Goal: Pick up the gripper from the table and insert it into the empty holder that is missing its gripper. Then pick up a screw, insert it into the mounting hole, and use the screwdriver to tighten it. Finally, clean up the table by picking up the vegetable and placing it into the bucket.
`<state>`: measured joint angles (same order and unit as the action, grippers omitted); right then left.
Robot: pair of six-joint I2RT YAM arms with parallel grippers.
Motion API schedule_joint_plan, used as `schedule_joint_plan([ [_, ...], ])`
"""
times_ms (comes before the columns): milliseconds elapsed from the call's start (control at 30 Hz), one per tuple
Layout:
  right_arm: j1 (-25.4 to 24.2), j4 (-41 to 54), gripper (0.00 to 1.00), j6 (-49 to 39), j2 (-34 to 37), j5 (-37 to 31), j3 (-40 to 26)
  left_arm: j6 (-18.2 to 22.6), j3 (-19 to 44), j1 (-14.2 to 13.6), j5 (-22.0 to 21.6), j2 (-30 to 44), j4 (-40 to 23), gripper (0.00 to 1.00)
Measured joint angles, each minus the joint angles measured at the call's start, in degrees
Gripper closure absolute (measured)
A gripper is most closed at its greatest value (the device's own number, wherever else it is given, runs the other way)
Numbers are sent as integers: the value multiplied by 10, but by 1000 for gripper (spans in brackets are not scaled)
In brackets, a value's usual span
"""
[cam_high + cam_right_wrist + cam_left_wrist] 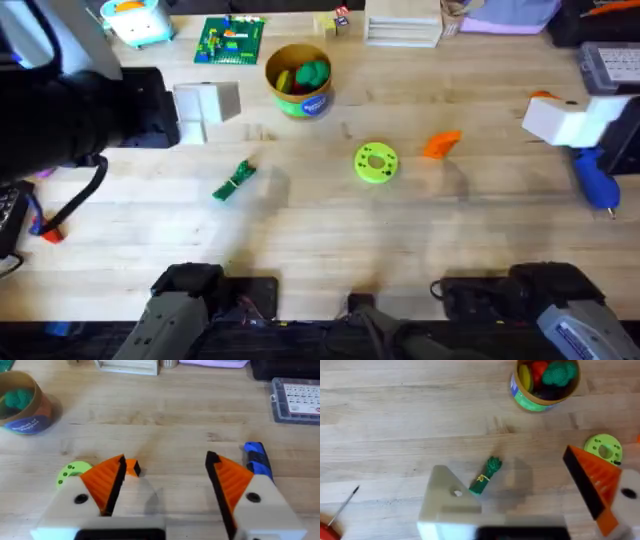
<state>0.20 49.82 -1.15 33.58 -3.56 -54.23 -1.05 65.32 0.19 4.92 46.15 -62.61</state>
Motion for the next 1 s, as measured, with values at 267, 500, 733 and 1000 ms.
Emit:
schedule_joint_plan([
  [267, 0, 0, 9, 0, 0, 0, 0, 8, 0, 0, 0, 13, 3, 936],
  [500, 0, 0, 10, -2, 0, 0, 0, 6, 0, 0, 1, 13, 3, 19],
  [733, 0, 4, 10, -2, 0, 0, 0, -1, 0, 0, 1, 13, 4, 8],
  [1000, 0, 4, 9, -2, 0, 0, 0, -9, 0, 0, 2, 12, -76, 8],
])
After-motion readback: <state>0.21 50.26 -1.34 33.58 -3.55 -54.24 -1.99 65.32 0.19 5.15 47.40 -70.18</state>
